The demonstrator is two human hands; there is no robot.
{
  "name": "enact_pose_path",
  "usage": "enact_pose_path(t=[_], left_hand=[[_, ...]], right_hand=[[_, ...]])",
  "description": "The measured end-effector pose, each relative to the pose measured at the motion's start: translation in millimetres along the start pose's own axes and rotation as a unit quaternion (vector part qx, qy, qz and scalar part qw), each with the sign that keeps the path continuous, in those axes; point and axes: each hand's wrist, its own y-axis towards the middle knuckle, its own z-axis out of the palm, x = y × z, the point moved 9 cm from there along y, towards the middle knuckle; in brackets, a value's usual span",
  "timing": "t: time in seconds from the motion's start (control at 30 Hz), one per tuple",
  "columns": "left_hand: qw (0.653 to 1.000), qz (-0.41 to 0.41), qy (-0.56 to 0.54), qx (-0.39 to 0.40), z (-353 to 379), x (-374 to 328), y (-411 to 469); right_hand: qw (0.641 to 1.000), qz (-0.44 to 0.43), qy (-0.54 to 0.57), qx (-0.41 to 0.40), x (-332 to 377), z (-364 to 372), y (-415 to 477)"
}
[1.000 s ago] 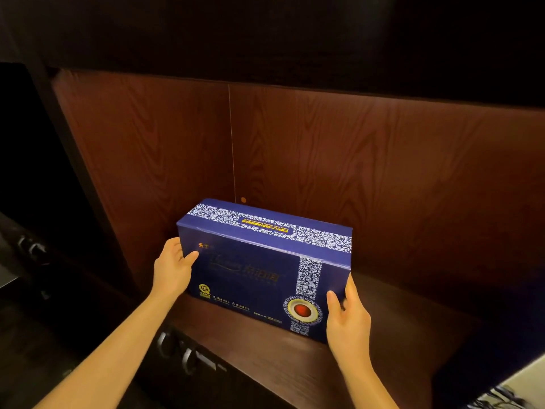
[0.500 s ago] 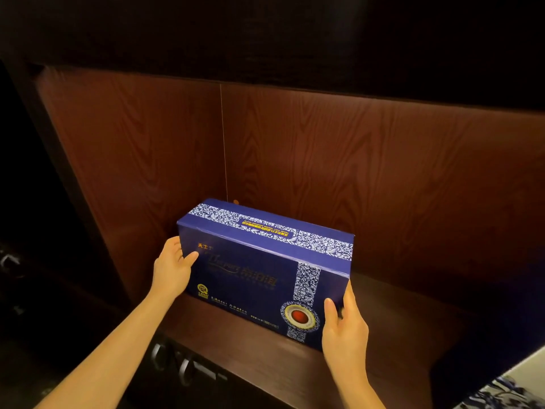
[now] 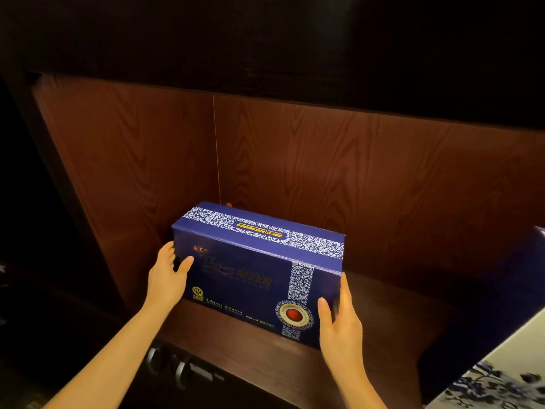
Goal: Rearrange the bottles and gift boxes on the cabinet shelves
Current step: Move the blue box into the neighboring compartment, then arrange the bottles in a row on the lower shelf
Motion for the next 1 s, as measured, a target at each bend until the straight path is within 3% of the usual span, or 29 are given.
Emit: enact_pose_path(t=[0.23, 0.37, 0.63, 1.0], left_hand=[[0.999, 0.024, -0.011, -0.037, -13.2, -20.6, -49.5], [0.996, 0.045, -0.073, -0.004, -5.6, -33.3, -88.9], [0.961, 0.129, -0.156, 0.188, 86.7, -105.7, -187.8], [0.863, 0.197, -0.225, 0.406, 250.2, -220.6, -357.6]], right_hand=[[1.0, -0.009, 0.0, -0.015, 10.2, -26.8, -19.1], [0.999, -0.018, -0.017, -0.023, 18.9, -42.8, -42.4], [0.993, -0.016, -0.054, -0.102, 30.1, -123.3, -89.7], [0.951, 0.047, -0.119, -0.281, 15.3, -330.3, -192.4]])
